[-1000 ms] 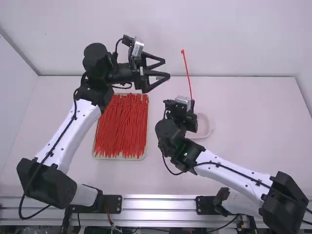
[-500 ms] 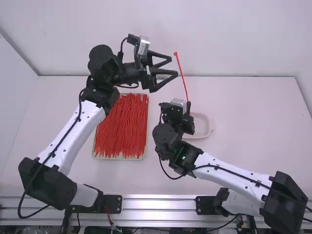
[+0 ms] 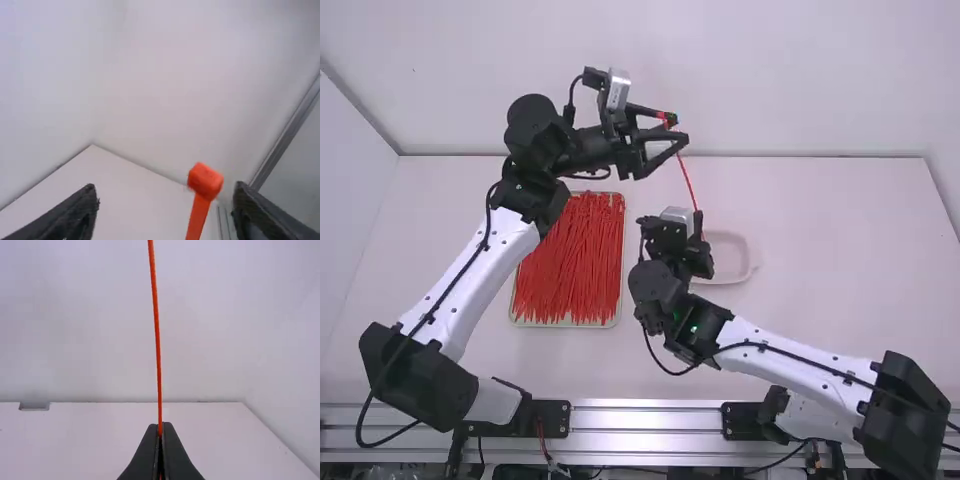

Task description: Fasten the cable tie

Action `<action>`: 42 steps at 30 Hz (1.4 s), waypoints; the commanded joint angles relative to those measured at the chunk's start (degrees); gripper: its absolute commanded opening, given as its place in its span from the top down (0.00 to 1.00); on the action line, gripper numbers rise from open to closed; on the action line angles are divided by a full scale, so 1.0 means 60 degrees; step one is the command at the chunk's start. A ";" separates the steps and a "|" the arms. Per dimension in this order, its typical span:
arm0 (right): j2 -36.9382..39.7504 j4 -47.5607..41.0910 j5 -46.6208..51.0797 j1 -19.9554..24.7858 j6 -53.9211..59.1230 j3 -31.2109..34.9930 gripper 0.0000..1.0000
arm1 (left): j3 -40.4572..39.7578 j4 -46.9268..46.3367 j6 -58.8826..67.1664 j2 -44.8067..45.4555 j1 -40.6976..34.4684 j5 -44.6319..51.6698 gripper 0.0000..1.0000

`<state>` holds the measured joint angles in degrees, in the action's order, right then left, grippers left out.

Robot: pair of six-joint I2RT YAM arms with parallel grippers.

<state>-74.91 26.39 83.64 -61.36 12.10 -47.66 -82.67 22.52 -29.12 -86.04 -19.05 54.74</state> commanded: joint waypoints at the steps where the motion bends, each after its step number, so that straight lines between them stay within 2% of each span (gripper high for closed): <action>1: 0.0171 0.0044 0.0029 0.0040 -0.0036 -0.0313 1.00 | -0.0215 0.0076 -0.0004 0.0000 -0.0080 -0.0044 0.42; 3: 0.0171 0.0044 0.0029 0.0040 -0.0040 -0.0313 1.00 | -0.0215 0.0047 -0.0004 0.0000 -0.0080 -0.0040 0.52; 5: 0.0171 0.0047 0.0033 0.0036 -0.0040 -0.0313 1.00 | -0.0215 0.0040 -0.0007 0.0000 -0.0080 -0.0040 0.69; 8: 0.0171 0.0047 0.0029 -0.0015 -0.0044 -0.0313 1.00 | -0.0215 0.0080 -0.0007 0.0000 -0.0076 -0.0051 0.76; 14: 0.0171 0.0040 0.0029 0.0011 -0.0040 -0.0313 1.00 | -0.0215 0.0073 -0.0004 0.0000 -0.0080 -0.0062 0.83; 16: 0.0171 0.0044 -0.0015 0.0044 -0.0044 -0.0313 1.00 | -0.0215 0.0073 -0.0004 0.0000 -0.0076 -0.0066 0.91; 17: 0.0171 0.0044 -0.0044 0.0040 -0.0044 -0.0313 1.00 | -0.0215 0.0073 -0.0004 0.0000 -0.0076 -0.0062 0.98; 23: 0.0171 0.0025 -0.0197 0.0040 -0.0033 -0.0310 1.00 | -0.0215 0.0040 0.0022 0.0000 -0.0076 -0.0066 0.98; 26: 0.0171 -0.0189 -0.0550 0.0036 -0.0040 -0.0310 0.67 | -0.0215 0.0011 0.0076 0.0000 0.0040 -0.0062 0.98; 27: 0.0171 -0.0259 -0.0812 0.0018 -0.0044 -0.0306 0.53 | -0.0215 0.0000 0.0069 0.0000 0.0142 -0.0066 0.98; 29: 0.0171 -0.0295 -0.1140 -0.0069 -0.0040 -0.0295 0.35 | -0.0215 -0.0080 0.0106 0.0000 0.0288 -0.0066 0.98; 30: 0.0171 -0.0299 -0.1224 -0.0109 -0.0040 -0.0295 0.30 | -0.0215 -0.0120 0.0113 0.0000 0.0328 -0.0066 0.98; 32: 0.0171 -0.0295 -0.1570 -0.0277 -0.0040 -0.0295 0.13 | -0.0215 -0.0280 0.0324 0.0000 0.0514 -0.0069 0.98; 34: 0.0171 -0.0291 -0.2018 -0.0455 -0.0036 -0.0295 0.00 | -0.0215 -0.0488 0.0361 0.0000 0.0747 -0.0149 0.98; 42: 0.0186 -0.0284 -0.3155 -0.1268 0.0095 -0.0299 0.00 | -0.0211 -0.0794 0.0535 0.0000 0.1508 -0.0295 0.99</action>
<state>-74.87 24.38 67.40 -68.07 12.40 -47.72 -82.67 17.47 -26.98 -86.04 -11.00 53.28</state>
